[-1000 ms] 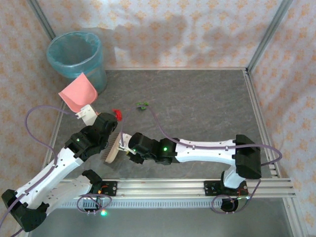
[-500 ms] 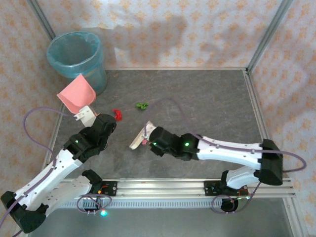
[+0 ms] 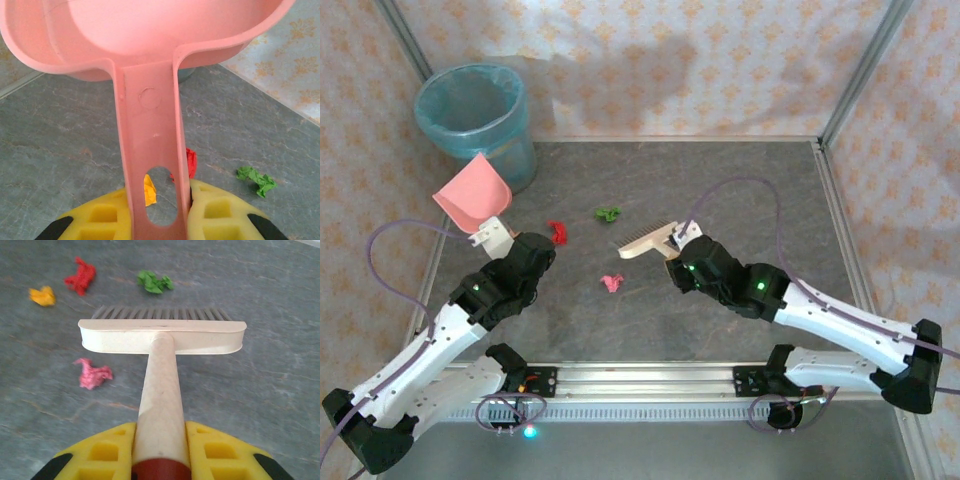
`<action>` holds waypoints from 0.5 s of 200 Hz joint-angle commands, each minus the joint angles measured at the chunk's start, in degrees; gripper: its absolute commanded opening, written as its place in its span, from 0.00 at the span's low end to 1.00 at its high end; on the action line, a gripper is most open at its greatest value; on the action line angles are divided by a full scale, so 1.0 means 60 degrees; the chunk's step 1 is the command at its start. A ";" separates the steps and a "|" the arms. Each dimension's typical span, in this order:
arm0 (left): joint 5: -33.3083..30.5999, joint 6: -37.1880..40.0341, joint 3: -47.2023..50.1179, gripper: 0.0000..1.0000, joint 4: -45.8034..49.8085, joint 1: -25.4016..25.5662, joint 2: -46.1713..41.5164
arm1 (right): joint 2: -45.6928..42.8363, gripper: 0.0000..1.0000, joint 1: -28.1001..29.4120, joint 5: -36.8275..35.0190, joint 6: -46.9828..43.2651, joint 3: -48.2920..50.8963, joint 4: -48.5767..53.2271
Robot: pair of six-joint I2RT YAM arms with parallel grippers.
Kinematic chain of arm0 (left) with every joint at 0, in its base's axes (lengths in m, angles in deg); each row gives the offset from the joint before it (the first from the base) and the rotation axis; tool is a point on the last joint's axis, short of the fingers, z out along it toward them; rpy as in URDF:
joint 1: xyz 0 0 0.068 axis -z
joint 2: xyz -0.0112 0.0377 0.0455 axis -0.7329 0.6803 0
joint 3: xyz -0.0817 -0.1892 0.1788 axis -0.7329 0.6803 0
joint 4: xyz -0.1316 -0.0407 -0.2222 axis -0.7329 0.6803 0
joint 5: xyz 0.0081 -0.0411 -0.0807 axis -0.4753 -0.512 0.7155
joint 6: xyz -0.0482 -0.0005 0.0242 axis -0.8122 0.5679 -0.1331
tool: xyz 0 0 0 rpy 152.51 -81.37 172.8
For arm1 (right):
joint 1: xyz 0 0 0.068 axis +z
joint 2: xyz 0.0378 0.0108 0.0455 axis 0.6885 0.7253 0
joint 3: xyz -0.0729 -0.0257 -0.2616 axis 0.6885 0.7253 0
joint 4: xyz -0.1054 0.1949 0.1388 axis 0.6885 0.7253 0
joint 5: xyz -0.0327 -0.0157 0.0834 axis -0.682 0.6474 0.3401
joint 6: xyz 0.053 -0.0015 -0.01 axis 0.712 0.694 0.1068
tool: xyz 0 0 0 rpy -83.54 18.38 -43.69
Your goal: Sweep away the paper scraps from the table
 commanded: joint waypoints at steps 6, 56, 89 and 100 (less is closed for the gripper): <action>-0.0478 -0.0122 0.0106 0.00 -0.0005 -0.0092 -0.0001 | 0.0056 0.00 0.0020 0.1409 0.1026 -0.0453 -0.0442; -0.0478 -0.0160 0.0122 0.00 -0.0005 -0.0110 -0.0031 | 0.0424 0.00 0.0020 0.4767 0.2823 -0.0970 -0.0594; -0.0476 -0.0166 0.0151 0.00 -0.0009 -0.0151 -0.0026 | 0.0564 0.00 0.0006 0.6289 0.3888 -0.0866 -0.1172; -0.0476 -0.0166 0.0155 0.00 -0.0020 -0.0166 -0.0016 | 0.0738 0.00 -0.0007 0.6596 0.4159 -0.0905 -0.1120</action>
